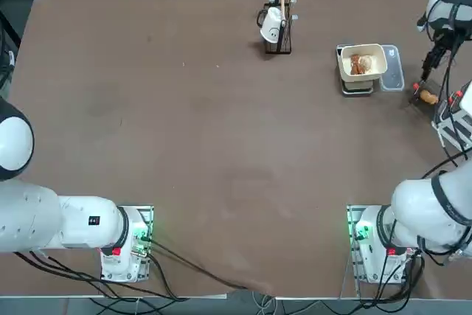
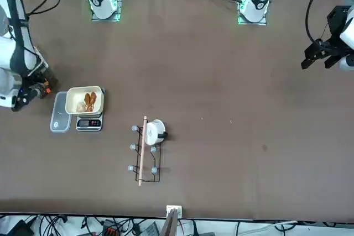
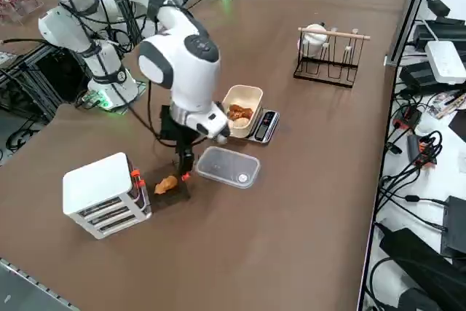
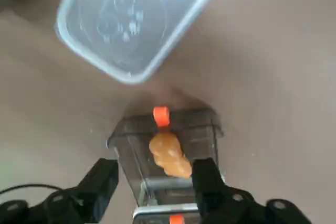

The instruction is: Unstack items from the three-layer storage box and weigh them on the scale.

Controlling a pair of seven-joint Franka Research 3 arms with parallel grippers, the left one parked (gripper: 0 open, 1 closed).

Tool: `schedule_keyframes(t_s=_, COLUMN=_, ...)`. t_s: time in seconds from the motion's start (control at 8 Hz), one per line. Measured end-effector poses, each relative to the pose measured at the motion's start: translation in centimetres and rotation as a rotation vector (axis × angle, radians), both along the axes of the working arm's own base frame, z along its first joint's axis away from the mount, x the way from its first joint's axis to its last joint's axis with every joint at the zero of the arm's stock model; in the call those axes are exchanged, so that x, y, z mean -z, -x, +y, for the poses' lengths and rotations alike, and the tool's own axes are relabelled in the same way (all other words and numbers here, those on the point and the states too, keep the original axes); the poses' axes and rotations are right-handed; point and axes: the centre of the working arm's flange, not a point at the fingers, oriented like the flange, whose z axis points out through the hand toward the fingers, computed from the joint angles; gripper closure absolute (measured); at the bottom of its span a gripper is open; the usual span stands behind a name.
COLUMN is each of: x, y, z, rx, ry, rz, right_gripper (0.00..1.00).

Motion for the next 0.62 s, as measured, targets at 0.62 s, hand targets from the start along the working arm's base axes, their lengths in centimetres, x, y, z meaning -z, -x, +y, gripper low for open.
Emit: schedule_keyframes(t_s=0.62, x=4.3, y=4.1, z=-2.6, rx=-0.011, ry=0.009, rz=-0.022, right_gripper=0.22)
